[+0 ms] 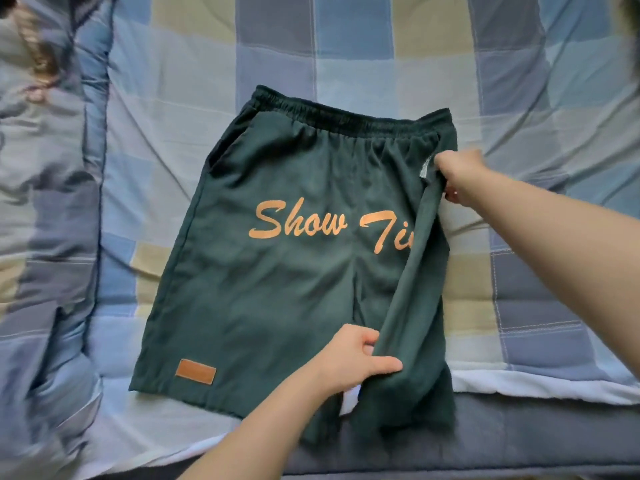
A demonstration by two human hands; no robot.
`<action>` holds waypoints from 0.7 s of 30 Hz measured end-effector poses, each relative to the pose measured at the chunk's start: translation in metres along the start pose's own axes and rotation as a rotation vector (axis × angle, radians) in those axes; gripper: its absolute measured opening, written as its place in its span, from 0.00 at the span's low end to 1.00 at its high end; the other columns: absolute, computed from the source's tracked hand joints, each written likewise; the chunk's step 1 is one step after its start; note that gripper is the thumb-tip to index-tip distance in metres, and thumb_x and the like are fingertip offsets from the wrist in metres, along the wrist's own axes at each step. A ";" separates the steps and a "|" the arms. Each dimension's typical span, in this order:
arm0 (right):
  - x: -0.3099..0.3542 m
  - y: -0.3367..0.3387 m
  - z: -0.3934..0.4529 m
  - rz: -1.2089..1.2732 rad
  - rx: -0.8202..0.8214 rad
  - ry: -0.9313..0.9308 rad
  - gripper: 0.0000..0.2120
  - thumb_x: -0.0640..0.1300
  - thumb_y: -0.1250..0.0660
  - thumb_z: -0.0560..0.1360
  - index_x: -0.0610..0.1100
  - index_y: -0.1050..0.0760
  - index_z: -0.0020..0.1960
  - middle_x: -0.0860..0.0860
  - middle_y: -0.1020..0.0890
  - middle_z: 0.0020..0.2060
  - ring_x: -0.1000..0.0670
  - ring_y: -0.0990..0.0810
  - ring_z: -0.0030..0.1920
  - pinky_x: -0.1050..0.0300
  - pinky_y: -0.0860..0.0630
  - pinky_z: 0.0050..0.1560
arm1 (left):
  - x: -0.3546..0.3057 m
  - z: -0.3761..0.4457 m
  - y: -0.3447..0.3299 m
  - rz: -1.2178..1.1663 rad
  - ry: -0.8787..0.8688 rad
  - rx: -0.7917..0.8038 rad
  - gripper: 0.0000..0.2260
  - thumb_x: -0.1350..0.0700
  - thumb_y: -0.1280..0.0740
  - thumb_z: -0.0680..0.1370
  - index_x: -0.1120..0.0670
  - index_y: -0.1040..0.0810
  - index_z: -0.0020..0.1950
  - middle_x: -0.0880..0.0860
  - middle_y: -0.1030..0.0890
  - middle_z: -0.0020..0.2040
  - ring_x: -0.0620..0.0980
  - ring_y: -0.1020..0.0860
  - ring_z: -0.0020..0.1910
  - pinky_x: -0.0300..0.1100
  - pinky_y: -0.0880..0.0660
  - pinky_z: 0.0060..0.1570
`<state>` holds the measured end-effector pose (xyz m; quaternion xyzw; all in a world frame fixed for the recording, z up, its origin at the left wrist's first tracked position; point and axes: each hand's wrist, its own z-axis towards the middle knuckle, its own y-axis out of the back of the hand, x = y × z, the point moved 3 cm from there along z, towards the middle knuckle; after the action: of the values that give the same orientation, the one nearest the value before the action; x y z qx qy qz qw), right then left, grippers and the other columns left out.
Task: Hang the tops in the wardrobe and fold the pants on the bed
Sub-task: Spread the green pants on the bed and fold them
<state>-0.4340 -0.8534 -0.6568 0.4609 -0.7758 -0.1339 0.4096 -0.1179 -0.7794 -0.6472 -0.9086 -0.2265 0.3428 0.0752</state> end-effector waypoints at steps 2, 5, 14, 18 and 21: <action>0.024 -0.017 -0.013 0.028 -0.020 0.016 0.02 0.39 0.41 0.66 0.45 0.32 0.38 0.46 0.27 0.35 0.49 0.32 0.24 0.65 0.33 0.25 | 0.011 -0.026 0.032 0.011 0.013 -0.032 0.05 0.57 0.27 0.74 0.57 0.17 0.48 0.45 0.16 0.38 0.40 0.20 0.36 0.35 0.24 0.39; 0.067 -0.057 -0.036 -0.014 0.032 0.123 0.02 0.39 0.41 0.71 0.44 0.34 0.43 0.45 0.30 0.32 0.50 0.31 0.15 0.66 0.37 0.22 | 0.034 -0.066 0.090 -0.089 0.008 -0.169 0.07 0.56 0.29 0.77 0.57 0.17 0.53 0.50 0.14 0.46 0.46 0.17 0.46 0.40 0.21 0.48; 0.148 -0.199 -0.096 0.008 0.153 0.269 0.11 0.50 0.36 0.78 0.42 0.27 0.45 0.43 0.21 0.51 0.43 0.17 0.32 0.60 0.25 0.21 | 0.108 -0.145 0.237 -0.020 0.021 -0.773 0.08 0.58 0.26 0.74 0.57 0.22 0.38 0.52 0.23 0.32 0.47 0.28 0.33 0.34 0.34 0.32; 0.167 -0.240 -0.109 -0.015 0.123 0.349 0.12 0.50 0.39 0.79 0.43 0.30 0.43 0.45 0.24 0.51 0.41 0.17 0.43 0.54 0.20 0.28 | 0.125 -0.153 0.268 0.059 0.036 -0.906 0.05 0.59 0.29 0.76 0.55 0.21 0.40 0.54 0.19 0.37 0.50 0.24 0.37 0.38 0.31 0.38; 0.179 -0.263 -0.117 -0.185 0.134 0.444 0.15 0.50 0.42 0.80 0.44 0.33 0.38 0.45 0.23 0.46 0.42 0.18 0.44 0.48 0.18 0.34 | 0.137 -0.158 0.278 0.100 0.070 -0.988 0.05 0.59 0.27 0.74 0.55 0.20 0.39 0.54 0.18 0.37 0.53 0.21 0.38 0.41 0.28 0.40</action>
<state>-0.2285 -1.1227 -0.6457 0.5742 -0.6284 -0.0147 0.5246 0.1767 -0.9597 -0.6898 -0.8564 -0.3152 0.1671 -0.3732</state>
